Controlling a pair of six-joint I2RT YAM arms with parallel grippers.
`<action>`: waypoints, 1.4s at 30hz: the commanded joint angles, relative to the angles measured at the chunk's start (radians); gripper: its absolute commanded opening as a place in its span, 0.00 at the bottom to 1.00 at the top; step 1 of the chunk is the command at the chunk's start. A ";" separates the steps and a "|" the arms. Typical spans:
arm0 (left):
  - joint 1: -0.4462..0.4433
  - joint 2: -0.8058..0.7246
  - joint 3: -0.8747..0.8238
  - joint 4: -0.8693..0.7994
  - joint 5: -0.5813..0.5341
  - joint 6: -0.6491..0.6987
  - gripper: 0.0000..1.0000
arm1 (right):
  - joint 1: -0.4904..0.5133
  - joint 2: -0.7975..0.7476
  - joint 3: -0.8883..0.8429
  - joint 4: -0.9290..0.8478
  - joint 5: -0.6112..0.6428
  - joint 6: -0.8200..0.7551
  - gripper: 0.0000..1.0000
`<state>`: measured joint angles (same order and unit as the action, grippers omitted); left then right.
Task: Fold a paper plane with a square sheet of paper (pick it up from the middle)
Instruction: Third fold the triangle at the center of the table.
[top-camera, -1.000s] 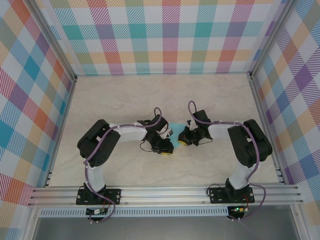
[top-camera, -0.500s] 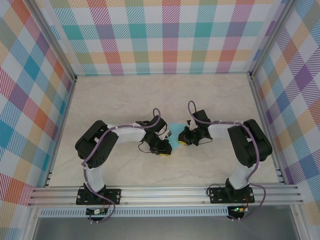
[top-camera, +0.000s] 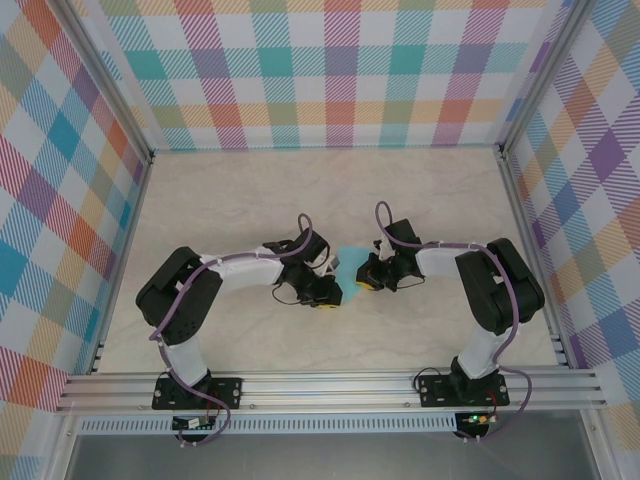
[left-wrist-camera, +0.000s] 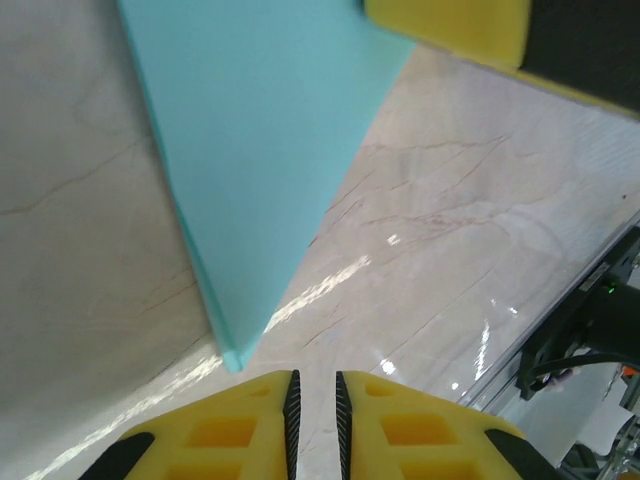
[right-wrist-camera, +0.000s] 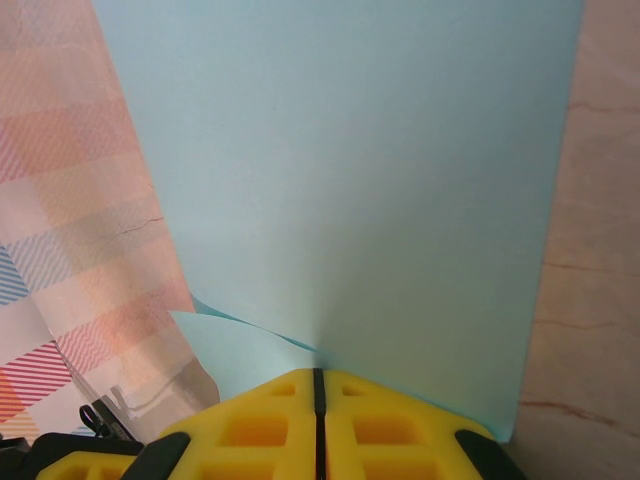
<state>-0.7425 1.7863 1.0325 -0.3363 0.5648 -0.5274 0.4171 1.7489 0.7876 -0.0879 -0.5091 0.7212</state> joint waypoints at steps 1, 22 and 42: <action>0.011 0.040 0.053 0.031 -0.011 -0.033 0.19 | -0.001 0.043 -0.019 -0.091 0.114 -0.003 0.09; 0.012 0.139 0.014 -0.068 -0.168 0.045 0.15 | 0.021 -0.137 0.006 -0.053 -0.012 0.033 0.09; 0.011 0.155 0.015 -0.047 -0.156 0.035 0.14 | 0.137 -0.038 -0.051 0.072 -0.033 0.095 0.08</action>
<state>-0.7387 1.8988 1.0885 -0.3153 0.4866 -0.5011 0.5434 1.6768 0.7345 -0.0357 -0.5175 0.8162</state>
